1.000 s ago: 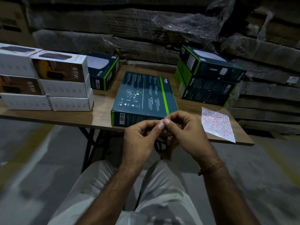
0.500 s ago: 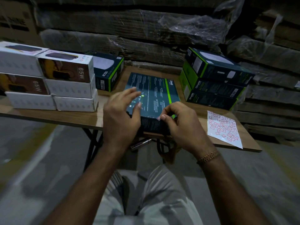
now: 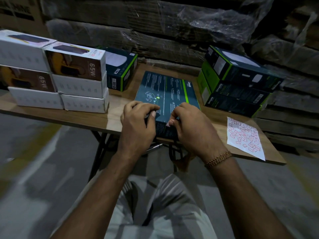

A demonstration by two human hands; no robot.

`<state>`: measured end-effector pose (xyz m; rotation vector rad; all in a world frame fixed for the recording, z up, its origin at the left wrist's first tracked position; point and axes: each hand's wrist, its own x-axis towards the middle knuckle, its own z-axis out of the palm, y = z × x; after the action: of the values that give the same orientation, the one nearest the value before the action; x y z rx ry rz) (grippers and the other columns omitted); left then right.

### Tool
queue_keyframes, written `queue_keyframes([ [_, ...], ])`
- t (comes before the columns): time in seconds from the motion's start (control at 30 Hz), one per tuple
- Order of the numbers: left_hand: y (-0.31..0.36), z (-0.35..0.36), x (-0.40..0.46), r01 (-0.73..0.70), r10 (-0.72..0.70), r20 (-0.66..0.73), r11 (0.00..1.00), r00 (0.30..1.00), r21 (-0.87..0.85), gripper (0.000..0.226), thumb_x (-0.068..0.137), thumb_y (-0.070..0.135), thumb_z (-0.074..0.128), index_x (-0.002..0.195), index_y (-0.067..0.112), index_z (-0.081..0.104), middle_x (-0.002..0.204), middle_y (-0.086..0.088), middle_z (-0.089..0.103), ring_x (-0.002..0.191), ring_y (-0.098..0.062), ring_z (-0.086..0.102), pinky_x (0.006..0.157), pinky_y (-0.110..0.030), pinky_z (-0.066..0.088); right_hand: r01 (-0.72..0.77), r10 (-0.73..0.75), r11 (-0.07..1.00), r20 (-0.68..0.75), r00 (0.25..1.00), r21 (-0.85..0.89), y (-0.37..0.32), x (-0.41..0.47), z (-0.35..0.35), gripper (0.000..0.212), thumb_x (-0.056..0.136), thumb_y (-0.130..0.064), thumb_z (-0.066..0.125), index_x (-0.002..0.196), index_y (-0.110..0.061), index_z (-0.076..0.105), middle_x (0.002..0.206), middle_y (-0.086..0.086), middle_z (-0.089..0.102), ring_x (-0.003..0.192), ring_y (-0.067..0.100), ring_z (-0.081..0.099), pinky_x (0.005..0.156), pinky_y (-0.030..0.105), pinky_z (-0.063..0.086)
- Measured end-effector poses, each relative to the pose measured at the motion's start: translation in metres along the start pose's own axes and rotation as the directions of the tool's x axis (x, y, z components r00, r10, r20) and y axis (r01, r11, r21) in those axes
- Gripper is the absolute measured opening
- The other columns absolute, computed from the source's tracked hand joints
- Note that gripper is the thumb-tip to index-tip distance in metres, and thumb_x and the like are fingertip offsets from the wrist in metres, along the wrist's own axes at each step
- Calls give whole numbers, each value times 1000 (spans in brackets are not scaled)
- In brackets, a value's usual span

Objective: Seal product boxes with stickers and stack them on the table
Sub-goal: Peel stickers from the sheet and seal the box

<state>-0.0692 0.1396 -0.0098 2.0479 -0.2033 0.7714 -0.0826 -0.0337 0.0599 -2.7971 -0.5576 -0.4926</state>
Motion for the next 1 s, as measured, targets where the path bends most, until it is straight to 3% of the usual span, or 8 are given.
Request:
queue_keyframes([
  [0.23,4,0,-1,6,-7,24,999,1000,44,34,96,30,50,121,27,73,123,16,69,131,-15,44,109,-58,39,1,0,994,12,1000,-111,-5,3,-1,10,104,-38,61,98,-30,58,103,-11,52,101,13,51,73,34,39],
  [0.73,2,-5,-6,-50,33,122,989,992,140,61,84,58,72,139,36,59,138,18,57,141,-15,33,114,-56,35,-10,20,980,47,999,-198,-7,5,-3,12,107,-37,54,112,-28,60,113,-9,54,109,15,54,73,33,39],
  [1.0,3,-1,-7,-46,29,93,983,995,180,60,85,52,78,139,33,60,139,14,58,141,-17,34,114,-57,36,-4,7,981,14,1000,-195,-6,5,0,9,106,-36,55,108,-29,60,111,-10,54,108,15,54,72,33,39],
])
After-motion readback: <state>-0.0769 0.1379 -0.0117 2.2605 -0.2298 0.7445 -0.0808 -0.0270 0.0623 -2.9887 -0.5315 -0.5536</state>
